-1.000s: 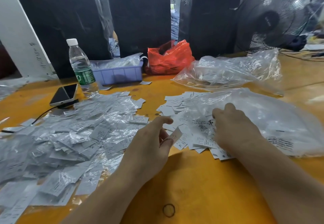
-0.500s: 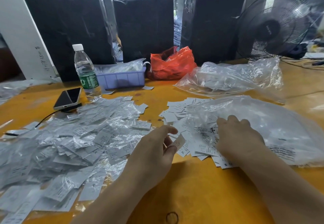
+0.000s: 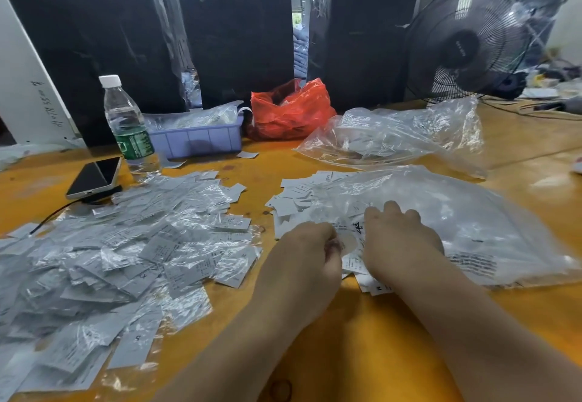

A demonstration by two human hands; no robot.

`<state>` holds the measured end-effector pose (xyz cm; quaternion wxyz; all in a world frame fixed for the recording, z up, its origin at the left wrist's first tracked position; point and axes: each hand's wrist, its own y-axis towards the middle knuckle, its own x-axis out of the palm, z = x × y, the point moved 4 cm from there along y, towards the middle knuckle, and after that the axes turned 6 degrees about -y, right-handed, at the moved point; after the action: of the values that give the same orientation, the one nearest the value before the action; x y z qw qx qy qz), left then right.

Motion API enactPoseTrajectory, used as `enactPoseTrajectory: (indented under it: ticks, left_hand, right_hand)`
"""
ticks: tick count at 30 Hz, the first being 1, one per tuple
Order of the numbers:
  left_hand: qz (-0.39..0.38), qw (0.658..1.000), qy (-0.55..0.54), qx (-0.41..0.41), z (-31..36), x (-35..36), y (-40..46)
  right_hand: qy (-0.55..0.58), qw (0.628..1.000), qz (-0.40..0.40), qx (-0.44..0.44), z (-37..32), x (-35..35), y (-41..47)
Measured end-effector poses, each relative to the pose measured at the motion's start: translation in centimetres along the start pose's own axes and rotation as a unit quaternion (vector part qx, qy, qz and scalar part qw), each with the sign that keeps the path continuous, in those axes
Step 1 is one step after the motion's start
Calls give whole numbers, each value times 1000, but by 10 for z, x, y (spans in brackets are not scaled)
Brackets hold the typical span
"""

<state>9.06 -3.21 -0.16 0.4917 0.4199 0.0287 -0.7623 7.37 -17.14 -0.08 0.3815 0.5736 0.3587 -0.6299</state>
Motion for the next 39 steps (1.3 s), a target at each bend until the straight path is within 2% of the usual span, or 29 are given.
enactPoseTrajectory:
  ticks: [9, 17, 21, 26, 28, 32, 39]
  left_hand:
    - [15, 998, -41, -45, -21, -8, -7]
    - [50, 997, -49, -15, -16, -17, -11]
    - [48, 997, -48, -20, -18, -19, -10]
    - [41, 998, -40, -16, -17, -16, -10]
    - [37, 998, -40, -14, -18, -16, -9]
    - [22, 999, -30, -21, -18, -14, -10]
    - [22, 999, -28, -31, -19, -16, -10]
  right_hand:
    - [65, 994, 86, -29, -4, -2, 1]
    - [85, 984, 149, -38, -12, -13, -5]
    - [87, 986, 137, -35, -11, -10, -5]
    - [26, 999, 35, 20, -5, 1, -1]
    - [21, 999, 21, 22, -6, 2, 0]
    - [31, 996, 88, -3, -10, -6, -6]
    - [72, 986, 146, -22, -13, -16, -13]
